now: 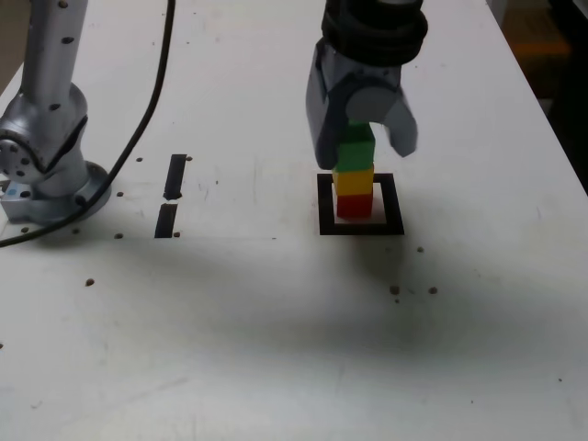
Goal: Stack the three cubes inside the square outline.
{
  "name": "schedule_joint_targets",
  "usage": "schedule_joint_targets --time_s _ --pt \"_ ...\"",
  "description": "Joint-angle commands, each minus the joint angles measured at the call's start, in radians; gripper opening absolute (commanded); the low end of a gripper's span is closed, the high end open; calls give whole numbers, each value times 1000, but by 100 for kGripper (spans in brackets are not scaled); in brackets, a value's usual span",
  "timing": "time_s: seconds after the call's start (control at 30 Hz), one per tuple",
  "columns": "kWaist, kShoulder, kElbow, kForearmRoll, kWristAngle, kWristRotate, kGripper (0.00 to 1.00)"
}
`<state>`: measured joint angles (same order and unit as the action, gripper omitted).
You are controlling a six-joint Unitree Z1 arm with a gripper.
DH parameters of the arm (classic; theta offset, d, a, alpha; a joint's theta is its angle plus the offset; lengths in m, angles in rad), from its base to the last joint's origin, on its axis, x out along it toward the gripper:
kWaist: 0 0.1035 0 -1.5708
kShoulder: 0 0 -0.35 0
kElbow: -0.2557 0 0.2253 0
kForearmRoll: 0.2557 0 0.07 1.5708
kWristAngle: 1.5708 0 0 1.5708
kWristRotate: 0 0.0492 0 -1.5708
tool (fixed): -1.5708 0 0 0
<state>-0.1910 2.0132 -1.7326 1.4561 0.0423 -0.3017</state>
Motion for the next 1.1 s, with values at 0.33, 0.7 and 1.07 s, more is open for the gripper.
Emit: schedule_joint_targets --time_s 0.33,0.7,1.07 --pt "2 -43 7 31 44 -13 96" --pt "1 -283 47 168 56 40 100" --pt "87 -660 566 36 86 182 100"
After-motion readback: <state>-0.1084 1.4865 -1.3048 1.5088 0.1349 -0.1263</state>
